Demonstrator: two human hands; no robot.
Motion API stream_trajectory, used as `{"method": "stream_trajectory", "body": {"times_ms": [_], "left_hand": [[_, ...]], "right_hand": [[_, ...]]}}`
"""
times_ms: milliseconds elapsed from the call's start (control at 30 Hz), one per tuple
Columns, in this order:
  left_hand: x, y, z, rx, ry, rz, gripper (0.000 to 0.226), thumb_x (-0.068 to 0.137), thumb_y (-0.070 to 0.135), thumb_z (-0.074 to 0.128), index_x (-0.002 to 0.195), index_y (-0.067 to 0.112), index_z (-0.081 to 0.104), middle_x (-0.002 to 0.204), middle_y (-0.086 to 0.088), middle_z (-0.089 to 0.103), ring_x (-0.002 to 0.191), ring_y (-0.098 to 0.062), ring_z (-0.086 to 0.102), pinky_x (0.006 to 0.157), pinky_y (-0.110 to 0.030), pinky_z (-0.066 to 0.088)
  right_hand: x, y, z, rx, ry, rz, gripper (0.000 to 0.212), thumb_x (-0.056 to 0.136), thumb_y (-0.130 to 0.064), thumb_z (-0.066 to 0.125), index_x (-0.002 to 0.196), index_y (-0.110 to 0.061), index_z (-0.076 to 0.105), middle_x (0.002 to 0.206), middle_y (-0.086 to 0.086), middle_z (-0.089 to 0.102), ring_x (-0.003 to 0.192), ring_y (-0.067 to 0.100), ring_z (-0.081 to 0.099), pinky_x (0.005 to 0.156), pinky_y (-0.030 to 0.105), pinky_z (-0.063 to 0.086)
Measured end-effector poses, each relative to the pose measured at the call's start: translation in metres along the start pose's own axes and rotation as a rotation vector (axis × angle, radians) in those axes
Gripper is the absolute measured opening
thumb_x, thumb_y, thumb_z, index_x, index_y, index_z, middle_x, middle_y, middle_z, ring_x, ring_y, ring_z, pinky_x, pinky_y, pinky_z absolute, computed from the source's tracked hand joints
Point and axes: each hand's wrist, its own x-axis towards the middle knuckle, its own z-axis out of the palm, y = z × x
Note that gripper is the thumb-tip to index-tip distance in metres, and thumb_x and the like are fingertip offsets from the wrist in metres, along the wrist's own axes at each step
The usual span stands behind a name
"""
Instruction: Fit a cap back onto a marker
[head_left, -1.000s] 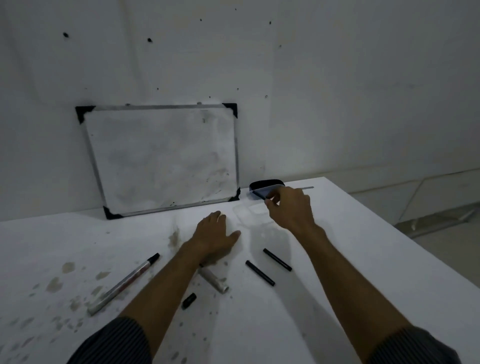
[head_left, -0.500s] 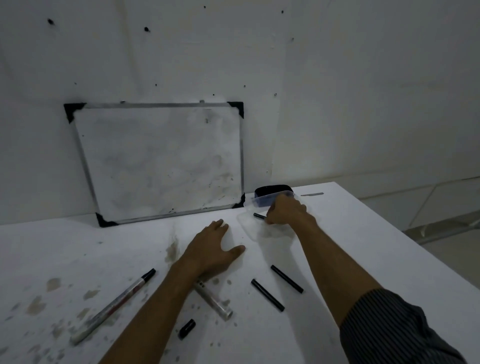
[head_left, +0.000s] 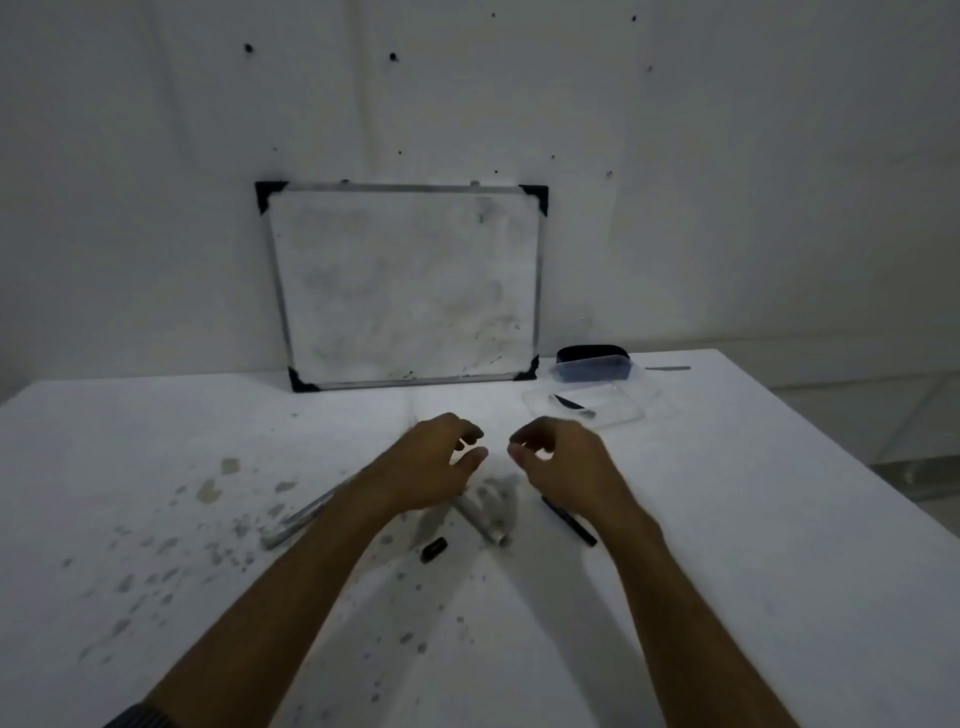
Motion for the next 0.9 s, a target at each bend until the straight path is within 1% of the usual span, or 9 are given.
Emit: {"method": "stream_trajectory", "body": {"times_ms": [67, 167, 333, 500, 567, 633, 733, 800, 900], "left_hand": [[-0.026, -0.003, 0.001, 0.000, 0.066, 0.037, 0.040, 0.104, 0.036, 0.059, 0.139, 0.016, 0.060, 0.135, -0.002, 0.063, 0.112, -0.017, 0.066, 0.098, -0.035, 0.054], [-0.064, -0.011, 0.012, -0.035, 0.204, 0.105, 0.035, 0.104, 0.026, 0.060, 0.137, 0.014, 0.060, 0.133, -0.004, 0.063, 0.119, -0.019, 0.061, 0.099, -0.025, 0.045], [-0.101, -0.017, 0.033, -0.113, 0.316, 0.129, 0.044, 0.106, 0.034, 0.054, 0.148, 0.021, 0.049, 0.148, 0.001, 0.055, 0.136, -0.015, 0.049, 0.116, -0.039, 0.041], [-0.095, -0.005, 0.032, 0.154, 0.430, 0.355, 0.052, 0.101, 0.034, 0.064, 0.149, 0.019, 0.053, 0.152, 0.000, 0.057, 0.147, -0.022, 0.042, 0.122, -0.044, 0.030], [-0.093, -0.004, 0.034, 0.271, 0.480, 0.418, 0.041, 0.098, 0.029, 0.070, 0.137, 0.016, 0.066, 0.136, -0.003, 0.069, 0.136, -0.027, 0.055, 0.113, -0.046, 0.040], [-0.093, -0.004, 0.036, 0.324, 0.555, 0.455, 0.025, 0.097, 0.024, 0.072, 0.119, 0.014, 0.075, 0.113, -0.005, 0.077, 0.113, -0.029, 0.067, 0.098, -0.043, 0.046], [-0.092, -0.006, 0.034, 0.289, 0.604, 0.407, 0.021, 0.098, 0.026, 0.072, 0.113, 0.012, 0.077, 0.103, -0.005, 0.077, 0.100, -0.028, 0.066, 0.088, -0.041, 0.046], [-0.093, -0.007, 0.033, 0.229, 0.611, 0.353, 0.024, 0.099, 0.028, 0.069, 0.113, 0.010, 0.077, 0.103, -0.005, 0.077, 0.097, -0.027, 0.066, 0.085, -0.040, 0.045], [-0.094, -0.010, 0.028, 0.118, 0.603, 0.271, 0.026, 0.102, 0.027, 0.065, 0.113, 0.007, 0.076, 0.101, -0.007, 0.077, 0.090, -0.024, 0.069, 0.080, -0.033, 0.048]], "right_hand": [[-0.017, -0.007, 0.021, -0.073, -0.128, -0.005, 0.033, 0.092, -0.047, 0.068, 0.119, -0.026, 0.071, 0.108, -0.007, 0.073, 0.089, 0.007, 0.062, 0.082, 0.027, 0.053], [-0.035, -0.008, 0.042, -0.174, -0.241, 0.021, 0.052, 0.088, -0.052, 0.071, 0.128, -0.019, 0.067, 0.121, 0.004, 0.067, 0.097, 0.016, 0.065, 0.072, 0.024, 0.045], [-0.054, -0.005, 0.056, -0.208, -0.039, -0.005, 0.033, 0.095, -0.035, 0.069, 0.121, -0.015, 0.071, 0.118, 0.007, 0.070, 0.102, 0.021, 0.068, 0.083, 0.030, 0.054], [-0.063, -0.001, 0.046, 0.049, -0.026, -0.092, 0.031, 0.102, -0.038, 0.059, 0.126, -0.023, 0.071, 0.116, -0.003, 0.069, 0.095, 0.007, 0.062, 0.073, 0.009, 0.042], [-0.066, 0.002, 0.038, 0.119, -0.074, -0.110, 0.031, 0.100, -0.045, 0.059, 0.123, -0.028, 0.073, 0.114, -0.011, 0.072, 0.094, 0.001, 0.064, 0.075, 0.012, 0.047], [-0.067, 0.006, 0.033, 0.185, -0.073, -0.107, 0.028, 0.098, -0.047, 0.062, 0.116, -0.030, 0.076, 0.106, -0.017, 0.075, 0.090, -0.003, 0.066, 0.074, 0.014, 0.048], [-0.066, 0.010, 0.027, 0.234, 0.128, -0.031, 0.019, 0.099, -0.044, 0.061, 0.108, -0.032, 0.074, 0.099, -0.015, 0.072, 0.084, -0.005, 0.064, 0.068, 0.007, 0.044], [-0.066, 0.019, 0.023, 0.095, 0.278, 0.066, 0.021, 0.100, -0.037, 0.062, 0.110, -0.023, 0.073, 0.104, -0.002, 0.071, 0.087, 0.004, 0.064, 0.077, 0.018, 0.050], [-0.069, 0.030, 0.023, -0.215, 0.303, 0.185, 0.029, 0.094, -0.037, 0.068, 0.115, -0.018, 0.073, 0.111, 0.007, 0.070, 0.105, 0.026, 0.064, 0.092, 0.040, 0.051]]}}
